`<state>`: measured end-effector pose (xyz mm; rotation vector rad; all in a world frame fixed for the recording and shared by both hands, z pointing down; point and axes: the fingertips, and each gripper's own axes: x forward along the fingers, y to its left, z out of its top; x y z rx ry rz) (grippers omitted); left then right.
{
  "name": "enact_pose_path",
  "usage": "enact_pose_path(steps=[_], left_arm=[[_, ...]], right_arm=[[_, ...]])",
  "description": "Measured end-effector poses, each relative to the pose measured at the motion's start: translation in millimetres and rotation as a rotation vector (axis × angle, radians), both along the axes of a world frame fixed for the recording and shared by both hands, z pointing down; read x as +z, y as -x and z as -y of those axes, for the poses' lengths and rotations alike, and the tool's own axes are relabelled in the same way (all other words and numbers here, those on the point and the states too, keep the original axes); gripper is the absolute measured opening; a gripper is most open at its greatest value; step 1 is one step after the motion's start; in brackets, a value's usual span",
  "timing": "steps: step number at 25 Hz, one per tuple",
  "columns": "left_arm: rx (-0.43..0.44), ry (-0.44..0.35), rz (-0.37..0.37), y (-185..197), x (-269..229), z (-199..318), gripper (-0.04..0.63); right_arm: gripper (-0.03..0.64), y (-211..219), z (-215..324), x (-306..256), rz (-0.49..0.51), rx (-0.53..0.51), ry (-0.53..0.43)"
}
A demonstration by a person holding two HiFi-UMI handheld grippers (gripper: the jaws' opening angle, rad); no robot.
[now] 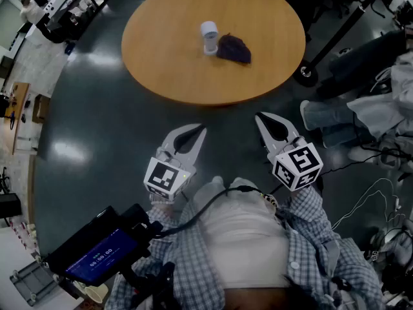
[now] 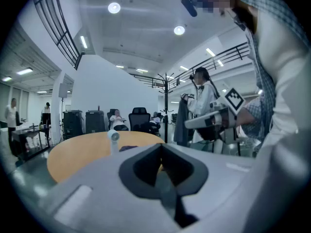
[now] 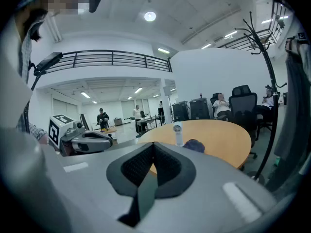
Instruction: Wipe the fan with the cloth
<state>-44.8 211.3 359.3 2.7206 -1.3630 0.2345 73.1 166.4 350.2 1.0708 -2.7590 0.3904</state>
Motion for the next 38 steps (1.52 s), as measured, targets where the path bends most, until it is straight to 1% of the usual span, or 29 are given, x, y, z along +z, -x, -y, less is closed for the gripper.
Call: enact_pose_path(steps=[3, 6, 12, 20, 24, 26, 30, 33, 36, 38], left_arm=[[-0.003, -0.009, 0.005, 0, -2, 1, 0.0], [-0.004, 0.005, 0.001, -2, -6, 1, 0.0], [-0.008, 0.008, 0.002, -1, -6, 2, 0.0], [-0.028, 0.002, -0.006, -7, -8, 0, 0.0], [-0.053, -0.018, -0.033, -12, -15, 1, 0.0], [-0.058, -0.022, -0.041, -16, -12, 3, 0.0], [-0.069, -0.027, -0.031, -19, 0, 20, 0.0], [-0.088, -0.032, -0.035, -23, -9, 13, 0.0], [-0.085, -0.045, -0.038, -30, -14, -4, 0.0], [-0.08, -0.048, -0.04, -36, -13, -7, 0.0]], right_arm=[[0.003, -1, 0, -2, 0.001, 0.0, 0.001], [0.003, -1, 0, -2, 0.001, 0.002, 0.002], [0.003, -2, 1, -2, 0.007, 0.007, 0.005], [0.003, -16, 0, 0, 0.033, 0.025, 0.02], [0.003, -27, -1, 0, 0.037, 0.023, 0.027], [0.003, -32, 4, 6, 0.037, 0.017, 0.033], [0.003, -38, 24, 21, 0.034, 0.001, 0.032], [0.003, -48, 14, 17, 0.032, 0.007, 0.029], [0.003, -62, -5, 13, 0.028, 0.02, 0.03], [0.003, -71, -7, 13, 0.027, 0.029, 0.03]])
